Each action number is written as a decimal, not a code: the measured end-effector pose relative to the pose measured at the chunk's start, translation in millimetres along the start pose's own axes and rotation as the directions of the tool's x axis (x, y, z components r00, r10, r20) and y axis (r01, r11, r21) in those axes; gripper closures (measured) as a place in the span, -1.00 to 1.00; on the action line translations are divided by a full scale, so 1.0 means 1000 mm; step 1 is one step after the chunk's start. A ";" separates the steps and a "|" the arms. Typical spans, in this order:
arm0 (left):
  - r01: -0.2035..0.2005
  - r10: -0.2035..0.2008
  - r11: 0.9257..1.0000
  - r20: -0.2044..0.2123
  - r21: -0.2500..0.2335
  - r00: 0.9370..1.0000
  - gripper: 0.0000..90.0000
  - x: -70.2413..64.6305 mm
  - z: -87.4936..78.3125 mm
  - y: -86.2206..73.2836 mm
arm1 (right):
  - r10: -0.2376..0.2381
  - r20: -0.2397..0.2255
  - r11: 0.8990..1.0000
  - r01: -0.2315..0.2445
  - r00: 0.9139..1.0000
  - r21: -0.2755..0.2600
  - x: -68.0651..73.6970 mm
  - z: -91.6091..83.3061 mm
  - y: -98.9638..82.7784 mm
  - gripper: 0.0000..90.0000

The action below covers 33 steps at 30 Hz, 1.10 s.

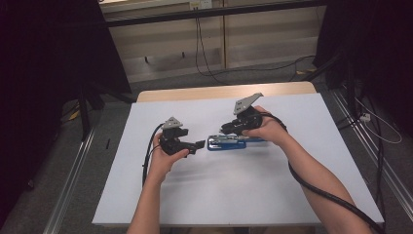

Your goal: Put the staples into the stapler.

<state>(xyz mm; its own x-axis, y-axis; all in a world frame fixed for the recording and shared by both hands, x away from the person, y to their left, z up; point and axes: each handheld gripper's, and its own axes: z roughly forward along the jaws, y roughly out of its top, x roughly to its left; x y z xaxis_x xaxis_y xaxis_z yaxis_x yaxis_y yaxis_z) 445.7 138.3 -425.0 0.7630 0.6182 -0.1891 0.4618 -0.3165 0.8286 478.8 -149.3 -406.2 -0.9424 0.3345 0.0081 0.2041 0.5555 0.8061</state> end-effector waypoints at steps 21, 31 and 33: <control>-0.003 0.003 1.000 -0.003 -0.004 1.000 -0.83 0.001 -0.002 0.000 | -0.013 -0.024 1.000 0.013 1.000 0.012 -0.003 0.010 0.004 0.76; -0.005 0.005 1.000 -0.007 0.002 1.000 -0.83 0.002 -0.001 0.000 | -0.017 -0.035 1.000 0.017 0.999 0.026 -0.002 0.017 0.003 0.76; -0.005 0.005 1.000 -0.006 0.001 1.000 -0.83 0.002 -0.002 0.000 | -0.018 -0.043 0.999 0.019 0.999 0.025 -0.001 0.019 0.002 0.76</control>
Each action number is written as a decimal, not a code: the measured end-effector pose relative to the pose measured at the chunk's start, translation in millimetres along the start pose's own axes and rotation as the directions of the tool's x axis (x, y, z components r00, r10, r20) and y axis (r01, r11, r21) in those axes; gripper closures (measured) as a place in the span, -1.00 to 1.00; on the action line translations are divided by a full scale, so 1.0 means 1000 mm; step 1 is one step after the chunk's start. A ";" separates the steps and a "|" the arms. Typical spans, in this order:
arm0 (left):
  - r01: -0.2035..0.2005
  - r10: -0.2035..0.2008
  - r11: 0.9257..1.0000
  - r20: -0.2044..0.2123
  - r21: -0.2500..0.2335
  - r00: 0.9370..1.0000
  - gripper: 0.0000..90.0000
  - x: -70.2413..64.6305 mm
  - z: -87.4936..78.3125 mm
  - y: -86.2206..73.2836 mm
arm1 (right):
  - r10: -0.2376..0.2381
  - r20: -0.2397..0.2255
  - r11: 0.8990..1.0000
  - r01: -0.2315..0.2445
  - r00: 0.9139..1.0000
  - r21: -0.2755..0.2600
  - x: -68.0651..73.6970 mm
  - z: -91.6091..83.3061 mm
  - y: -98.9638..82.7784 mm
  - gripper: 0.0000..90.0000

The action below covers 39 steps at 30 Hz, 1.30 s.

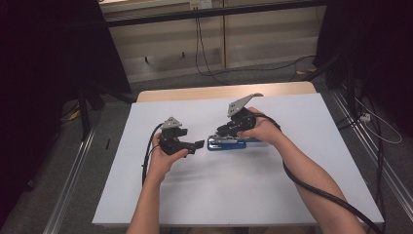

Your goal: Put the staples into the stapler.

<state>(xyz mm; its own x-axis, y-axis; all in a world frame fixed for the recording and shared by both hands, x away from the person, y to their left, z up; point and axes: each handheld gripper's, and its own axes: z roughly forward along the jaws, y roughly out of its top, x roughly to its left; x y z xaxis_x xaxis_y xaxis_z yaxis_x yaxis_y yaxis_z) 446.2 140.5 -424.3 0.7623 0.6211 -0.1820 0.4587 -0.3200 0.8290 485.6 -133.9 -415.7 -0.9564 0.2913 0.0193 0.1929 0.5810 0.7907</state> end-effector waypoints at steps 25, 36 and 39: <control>0.005 -0.005 1.000 0.000 0.001 1.000 -0.83 0.001 0.000 0.000 | -0.016 -0.035 1.000 0.016 0.999 0.023 -0.007 0.014 -0.003 0.76; 0.018 -0.018 1.000 0.004 -0.003 1.000 -0.83 0.001 0.000 -0.001 | -0.025 -0.053 0.999 0.027 0.998 0.035 -0.010 0.018 -0.006 0.76; 0.009 -0.009 1.000 0.003 -0.005 1.000 -0.83 0.002 0.000 -0.001 | -0.032 -0.053 0.999 0.035 0.998 0.042 -0.010 0.019 -0.006 0.76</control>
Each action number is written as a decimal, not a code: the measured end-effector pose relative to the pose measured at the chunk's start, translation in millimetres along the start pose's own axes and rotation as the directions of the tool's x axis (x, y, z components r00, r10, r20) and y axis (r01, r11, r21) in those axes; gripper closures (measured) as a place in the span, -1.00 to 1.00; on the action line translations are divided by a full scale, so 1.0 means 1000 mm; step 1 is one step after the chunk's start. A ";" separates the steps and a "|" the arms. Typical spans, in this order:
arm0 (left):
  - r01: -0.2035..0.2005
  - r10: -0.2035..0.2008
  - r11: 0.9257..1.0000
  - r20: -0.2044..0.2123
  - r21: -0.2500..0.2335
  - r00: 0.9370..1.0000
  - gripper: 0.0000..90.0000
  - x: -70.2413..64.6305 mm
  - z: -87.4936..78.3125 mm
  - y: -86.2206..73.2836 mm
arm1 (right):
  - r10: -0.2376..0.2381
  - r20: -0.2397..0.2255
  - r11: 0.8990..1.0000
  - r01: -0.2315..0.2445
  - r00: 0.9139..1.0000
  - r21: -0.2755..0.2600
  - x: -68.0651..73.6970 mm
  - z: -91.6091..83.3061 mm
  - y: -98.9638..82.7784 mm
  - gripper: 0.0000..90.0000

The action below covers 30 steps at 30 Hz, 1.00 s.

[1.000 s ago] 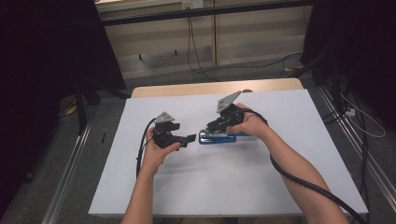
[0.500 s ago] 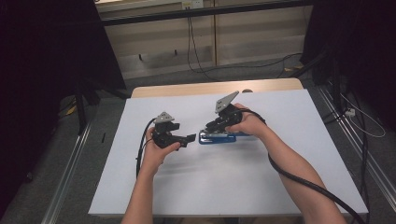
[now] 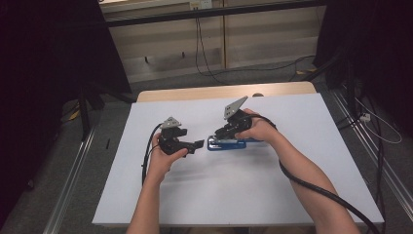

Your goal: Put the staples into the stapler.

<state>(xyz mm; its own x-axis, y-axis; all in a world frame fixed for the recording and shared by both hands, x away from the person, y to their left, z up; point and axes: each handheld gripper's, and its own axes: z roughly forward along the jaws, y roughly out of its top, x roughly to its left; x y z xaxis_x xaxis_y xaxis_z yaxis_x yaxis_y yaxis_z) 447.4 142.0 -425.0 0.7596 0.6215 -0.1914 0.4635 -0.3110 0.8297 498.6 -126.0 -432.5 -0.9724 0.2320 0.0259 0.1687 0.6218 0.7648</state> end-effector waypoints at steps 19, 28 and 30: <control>0.008 -0.008 1.000 -0.002 0.008 1.000 -0.83 0.000 0.001 -0.001 | -0.031 -0.019 0.999 0.031 0.999 0.007 -0.001 0.004 0.001 0.76; -0.001 0.001 1.000 0.000 0.018 1.000 -0.83 0.001 0.002 -0.001 | -0.031 -0.019 1.000 0.031 0.999 0.004 -0.001 0.001 0.000 0.76; 0.003 -0.003 1.000 0.000 0.016 1.000 -0.83 0.001 0.002 -0.002 | -0.032 -0.018 1.000 0.032 0.999 0.000 -0.001 0.001 -0.001 0.76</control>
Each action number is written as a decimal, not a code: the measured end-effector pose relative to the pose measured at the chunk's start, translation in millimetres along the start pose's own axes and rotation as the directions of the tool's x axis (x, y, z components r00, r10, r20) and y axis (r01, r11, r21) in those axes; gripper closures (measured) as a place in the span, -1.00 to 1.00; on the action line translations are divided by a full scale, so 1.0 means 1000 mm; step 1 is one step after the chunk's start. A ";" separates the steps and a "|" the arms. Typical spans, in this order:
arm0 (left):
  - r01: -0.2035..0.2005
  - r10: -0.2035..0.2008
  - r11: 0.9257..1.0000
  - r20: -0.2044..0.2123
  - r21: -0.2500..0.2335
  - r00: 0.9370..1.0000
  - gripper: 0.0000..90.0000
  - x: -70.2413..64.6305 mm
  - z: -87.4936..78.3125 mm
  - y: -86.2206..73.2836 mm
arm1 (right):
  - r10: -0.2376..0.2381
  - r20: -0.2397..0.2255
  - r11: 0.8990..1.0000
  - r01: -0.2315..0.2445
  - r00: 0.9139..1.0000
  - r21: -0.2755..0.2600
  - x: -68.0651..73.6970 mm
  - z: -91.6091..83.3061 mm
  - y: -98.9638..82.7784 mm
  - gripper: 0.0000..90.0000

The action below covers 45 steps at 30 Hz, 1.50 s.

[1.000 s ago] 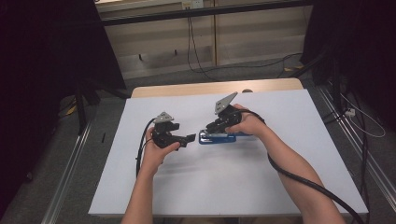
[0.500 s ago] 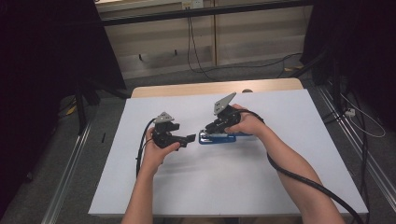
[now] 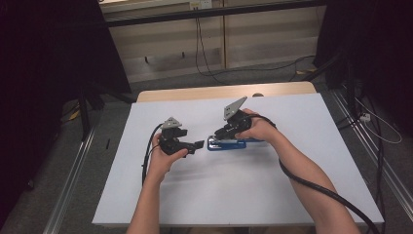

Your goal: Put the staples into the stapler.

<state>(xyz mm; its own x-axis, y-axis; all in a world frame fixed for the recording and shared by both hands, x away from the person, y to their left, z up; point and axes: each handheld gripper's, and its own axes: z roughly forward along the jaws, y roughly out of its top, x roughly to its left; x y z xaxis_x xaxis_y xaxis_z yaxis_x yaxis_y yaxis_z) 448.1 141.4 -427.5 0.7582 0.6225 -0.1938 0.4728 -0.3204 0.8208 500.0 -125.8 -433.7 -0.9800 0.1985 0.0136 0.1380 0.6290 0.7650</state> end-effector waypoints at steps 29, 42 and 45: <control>-0.007 0.007 1.000 -0.001 0.009 1.000 -0.83 0.002 0.001 0.000 | -0.019 -0.005 1.000 0.019 1.000 0.006 0.001 0.009 0.006 0.73; 0.000 0.001 1.000 -0.004 0.004 1.000 -0.83 0.003 0.000 -0.001 | 0.038 0.066 0.999 -0.035 0.997 -0.040 0.007 -0.002 0.007 0.27; 0.003 -0.003 1.000 0.001 0.001 1.000 -0.83 0.003 0.001 -0.001 | 0.066 0.094 0.997 -0.061 0.993 -0.054 0.011 -0.012 0.004 0.17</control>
<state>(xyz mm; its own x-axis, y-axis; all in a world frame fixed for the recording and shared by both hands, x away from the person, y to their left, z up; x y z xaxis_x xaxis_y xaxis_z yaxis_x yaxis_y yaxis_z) 450.2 142.5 -429.1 0.7574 0.6228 -0.1963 0.4754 -0.3198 0.8196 488.1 -130.1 -423.2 -0.9509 0.3094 0.0029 0.1893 0.5744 0.7964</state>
